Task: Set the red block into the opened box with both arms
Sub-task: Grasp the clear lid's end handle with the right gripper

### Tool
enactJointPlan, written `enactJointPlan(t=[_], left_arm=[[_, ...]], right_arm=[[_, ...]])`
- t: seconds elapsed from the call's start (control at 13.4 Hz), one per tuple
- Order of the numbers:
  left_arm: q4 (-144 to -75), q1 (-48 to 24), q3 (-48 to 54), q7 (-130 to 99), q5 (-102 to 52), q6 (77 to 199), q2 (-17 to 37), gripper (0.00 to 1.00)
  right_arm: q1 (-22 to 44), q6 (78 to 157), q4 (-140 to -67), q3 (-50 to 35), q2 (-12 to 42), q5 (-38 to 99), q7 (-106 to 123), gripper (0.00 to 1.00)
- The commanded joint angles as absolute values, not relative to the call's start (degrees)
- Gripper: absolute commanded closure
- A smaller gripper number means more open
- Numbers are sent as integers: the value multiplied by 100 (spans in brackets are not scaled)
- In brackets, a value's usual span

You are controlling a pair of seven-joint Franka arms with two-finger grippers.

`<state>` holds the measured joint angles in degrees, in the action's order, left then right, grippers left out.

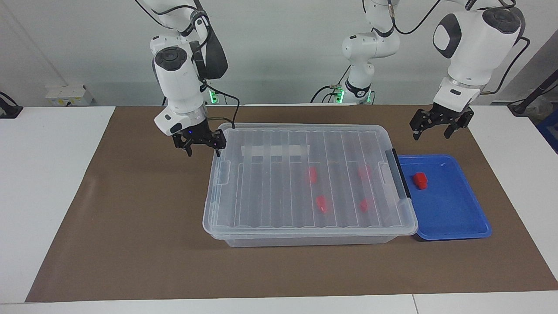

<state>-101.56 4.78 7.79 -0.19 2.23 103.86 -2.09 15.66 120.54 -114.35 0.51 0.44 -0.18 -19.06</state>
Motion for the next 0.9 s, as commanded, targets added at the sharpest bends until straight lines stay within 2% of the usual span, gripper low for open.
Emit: enactJointPlan(t=[0.0,0.3,0.82], left_arm=[[-10195,519,791,-9,158,10345,-281,0],[-10195,510,791,-9,158,10345,-281,0],[-10195,519,791,-9,158,10345,-281,0]], right_arm=[[1591,12270,-11680,26,-96,-9,-1811,4],[1468,11990,-11689,44,-123,-9,-1531,7],[555,11699,-11707,44,-158,-9,50,12]])
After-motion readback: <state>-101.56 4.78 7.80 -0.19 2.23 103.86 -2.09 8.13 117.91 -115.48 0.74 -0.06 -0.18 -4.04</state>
